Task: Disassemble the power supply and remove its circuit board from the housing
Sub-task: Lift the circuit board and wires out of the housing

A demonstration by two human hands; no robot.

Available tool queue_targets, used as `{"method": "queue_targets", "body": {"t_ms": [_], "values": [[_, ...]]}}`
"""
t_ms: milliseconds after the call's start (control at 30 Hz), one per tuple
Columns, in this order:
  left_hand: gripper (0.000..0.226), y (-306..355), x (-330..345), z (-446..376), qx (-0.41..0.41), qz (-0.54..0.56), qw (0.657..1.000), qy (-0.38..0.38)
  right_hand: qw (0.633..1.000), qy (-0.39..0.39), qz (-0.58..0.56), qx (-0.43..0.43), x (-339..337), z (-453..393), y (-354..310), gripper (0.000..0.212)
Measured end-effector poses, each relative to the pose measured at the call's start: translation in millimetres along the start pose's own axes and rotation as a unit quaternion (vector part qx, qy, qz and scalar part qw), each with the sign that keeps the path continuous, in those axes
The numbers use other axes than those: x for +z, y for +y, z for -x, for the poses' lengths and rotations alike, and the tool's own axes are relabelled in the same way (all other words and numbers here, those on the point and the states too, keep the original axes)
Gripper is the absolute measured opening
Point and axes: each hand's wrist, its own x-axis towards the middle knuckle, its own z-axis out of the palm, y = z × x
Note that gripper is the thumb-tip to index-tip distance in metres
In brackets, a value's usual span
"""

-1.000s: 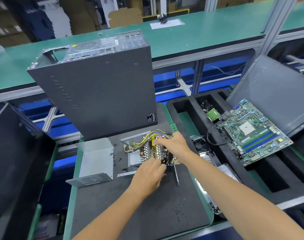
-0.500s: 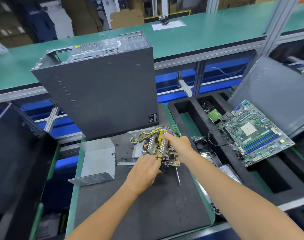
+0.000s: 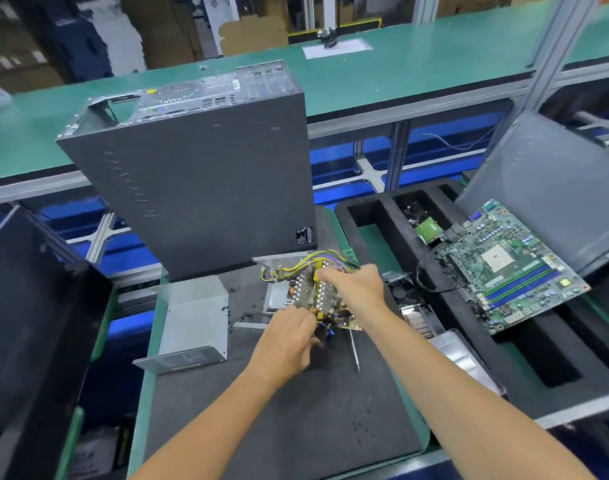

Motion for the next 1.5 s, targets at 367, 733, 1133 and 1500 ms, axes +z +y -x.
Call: {"method": "queue_targets", "body": {"t_ms": [367, 733, 1133, 1500], "values": [[0.035, -7, -10, -8, -0.033, 0.063, 0.997, -0.008, 0.996, -0.082, -0.014, 0.022, -7, -7, -16, 0.056], [0.022, -8, -7, -13, -0.04, 0.025, 0.996, -0.074, 1.0, 0.007, -0.011, 0.012, -4, 5, -10, 0.071], [0.027, -7, -16, -1, -0.094, 0.158, 0.982, -0.035, 0.999, -0.013, -0.023, -0.032, -16, 7, 11, 0.076], [0.027, -6, -11, 1, -0.086, 0.145, 0.986, -0.005, 0.969, 0.049, 0.065, -0.232, -8, 31, 6, 0.061]]}}
